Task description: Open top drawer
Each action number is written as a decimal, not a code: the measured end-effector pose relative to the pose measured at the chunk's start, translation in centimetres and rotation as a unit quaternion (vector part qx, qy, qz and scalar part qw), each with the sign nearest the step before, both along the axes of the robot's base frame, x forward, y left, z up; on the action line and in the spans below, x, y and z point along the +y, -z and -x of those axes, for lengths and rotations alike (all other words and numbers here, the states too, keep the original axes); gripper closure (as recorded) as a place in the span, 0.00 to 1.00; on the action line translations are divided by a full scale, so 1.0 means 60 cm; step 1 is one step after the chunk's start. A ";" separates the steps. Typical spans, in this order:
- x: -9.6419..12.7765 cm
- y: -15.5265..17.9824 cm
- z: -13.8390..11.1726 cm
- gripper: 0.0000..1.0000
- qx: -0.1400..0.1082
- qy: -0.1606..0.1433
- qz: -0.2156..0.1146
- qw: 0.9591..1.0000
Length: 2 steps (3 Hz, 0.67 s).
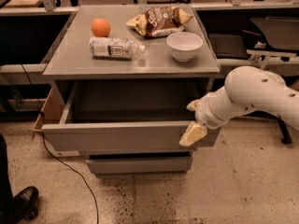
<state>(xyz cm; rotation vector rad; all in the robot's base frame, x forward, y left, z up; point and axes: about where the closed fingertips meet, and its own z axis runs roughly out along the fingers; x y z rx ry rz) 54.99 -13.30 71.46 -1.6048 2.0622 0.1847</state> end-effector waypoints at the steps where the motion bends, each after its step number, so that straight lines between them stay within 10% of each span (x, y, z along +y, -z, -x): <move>1: -0.011 -0.023 -0.032 0.58 -0.005 0.007 -0.009 1.000; 2: -0.013 -0.036 -0.055 0.81 -0.012 0.011 -0.016 1.000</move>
Offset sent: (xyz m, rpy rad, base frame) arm 0.0505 -0.0118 0.0324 0.0490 -0.0454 -0.0344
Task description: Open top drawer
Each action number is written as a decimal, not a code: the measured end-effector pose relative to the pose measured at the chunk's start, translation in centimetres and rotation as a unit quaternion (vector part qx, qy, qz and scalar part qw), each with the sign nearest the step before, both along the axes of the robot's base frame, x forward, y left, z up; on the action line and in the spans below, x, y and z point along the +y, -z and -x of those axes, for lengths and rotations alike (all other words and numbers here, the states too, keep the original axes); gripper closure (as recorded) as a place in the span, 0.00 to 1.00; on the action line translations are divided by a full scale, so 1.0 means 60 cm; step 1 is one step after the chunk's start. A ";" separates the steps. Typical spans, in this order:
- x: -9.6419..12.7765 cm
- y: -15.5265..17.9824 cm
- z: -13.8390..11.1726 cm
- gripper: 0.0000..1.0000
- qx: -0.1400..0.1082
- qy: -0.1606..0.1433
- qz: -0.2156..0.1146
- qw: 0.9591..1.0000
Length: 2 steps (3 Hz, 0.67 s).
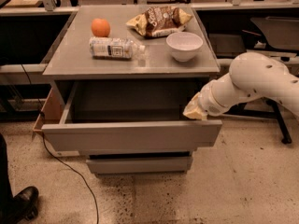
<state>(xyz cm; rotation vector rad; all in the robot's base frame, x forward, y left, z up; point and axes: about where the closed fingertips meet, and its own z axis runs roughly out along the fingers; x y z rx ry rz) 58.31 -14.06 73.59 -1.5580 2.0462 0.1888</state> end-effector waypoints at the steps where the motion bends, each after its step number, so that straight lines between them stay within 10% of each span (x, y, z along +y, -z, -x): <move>1: 0.004 -0.002 -0.029 1.00 -0.002 0.004 -0.015 1.000; 2: 0.032 0.041 -0.056 1.00 0.011 0.004 -0.041 0.999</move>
Offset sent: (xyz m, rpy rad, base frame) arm 0.0431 0.0269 -0.0450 0.1237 0.0406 -0.0110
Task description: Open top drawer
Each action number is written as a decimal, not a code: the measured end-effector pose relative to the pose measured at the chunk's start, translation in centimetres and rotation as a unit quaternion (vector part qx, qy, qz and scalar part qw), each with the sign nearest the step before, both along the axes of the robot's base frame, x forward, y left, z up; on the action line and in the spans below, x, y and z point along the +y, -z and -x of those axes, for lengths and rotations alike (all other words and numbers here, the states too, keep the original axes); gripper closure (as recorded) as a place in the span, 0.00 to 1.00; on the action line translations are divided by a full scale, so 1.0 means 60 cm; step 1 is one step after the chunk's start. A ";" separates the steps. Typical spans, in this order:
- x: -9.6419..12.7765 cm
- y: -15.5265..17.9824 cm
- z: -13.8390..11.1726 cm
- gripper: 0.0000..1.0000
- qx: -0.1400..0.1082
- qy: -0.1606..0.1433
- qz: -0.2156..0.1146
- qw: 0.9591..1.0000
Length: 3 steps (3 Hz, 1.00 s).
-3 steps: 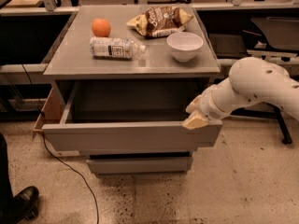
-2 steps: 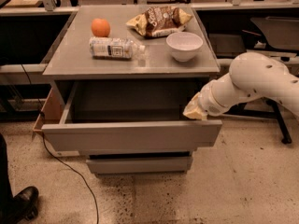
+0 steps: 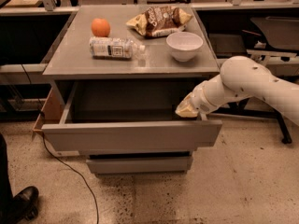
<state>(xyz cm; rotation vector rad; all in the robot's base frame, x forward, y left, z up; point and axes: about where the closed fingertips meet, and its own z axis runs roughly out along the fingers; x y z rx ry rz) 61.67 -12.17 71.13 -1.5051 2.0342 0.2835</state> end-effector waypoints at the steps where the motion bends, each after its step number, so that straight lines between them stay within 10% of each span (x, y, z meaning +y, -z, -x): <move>1: 0.016 0.021 -0.017 1.00 0.005 0.000 -0.011 1.000; 3: 0.031 0.069 -0.002 1.00 0.081 -0.037 0.014 0.996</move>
Offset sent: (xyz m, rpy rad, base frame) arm 0.0154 0.0228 -0.0382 -0.0198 0.1624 0.0674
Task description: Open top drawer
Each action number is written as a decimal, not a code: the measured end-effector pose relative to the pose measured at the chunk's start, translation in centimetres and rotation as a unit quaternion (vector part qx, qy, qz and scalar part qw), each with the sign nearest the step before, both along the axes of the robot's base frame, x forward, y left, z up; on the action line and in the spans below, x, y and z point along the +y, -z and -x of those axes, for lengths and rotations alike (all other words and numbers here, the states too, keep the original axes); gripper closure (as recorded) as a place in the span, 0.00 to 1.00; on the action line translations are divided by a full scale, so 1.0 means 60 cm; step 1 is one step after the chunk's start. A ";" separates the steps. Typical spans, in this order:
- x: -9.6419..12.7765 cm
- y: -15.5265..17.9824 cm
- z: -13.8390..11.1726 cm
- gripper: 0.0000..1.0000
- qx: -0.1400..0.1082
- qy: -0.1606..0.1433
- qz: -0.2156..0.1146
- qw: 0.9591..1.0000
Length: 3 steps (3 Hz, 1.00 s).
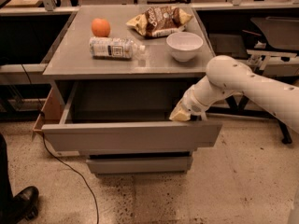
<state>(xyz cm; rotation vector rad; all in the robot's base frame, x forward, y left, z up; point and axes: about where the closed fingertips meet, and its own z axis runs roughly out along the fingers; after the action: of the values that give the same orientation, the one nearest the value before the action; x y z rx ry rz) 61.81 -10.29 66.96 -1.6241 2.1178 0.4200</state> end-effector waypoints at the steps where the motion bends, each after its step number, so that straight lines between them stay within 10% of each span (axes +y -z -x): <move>1: -0.008 0.015 0.034 1.00 0.031 -0.018 0.016 0.999; 3: -0.020 0.008 0.139 1.00 0.079 -0.073 0.046 0.993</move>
Offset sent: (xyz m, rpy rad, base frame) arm -0.0863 -0.0159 -0.0009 -0.0983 0.1600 0.1471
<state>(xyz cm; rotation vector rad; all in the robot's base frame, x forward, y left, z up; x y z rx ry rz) 53.44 -11.51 66.47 -1.8626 2.1685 0.5203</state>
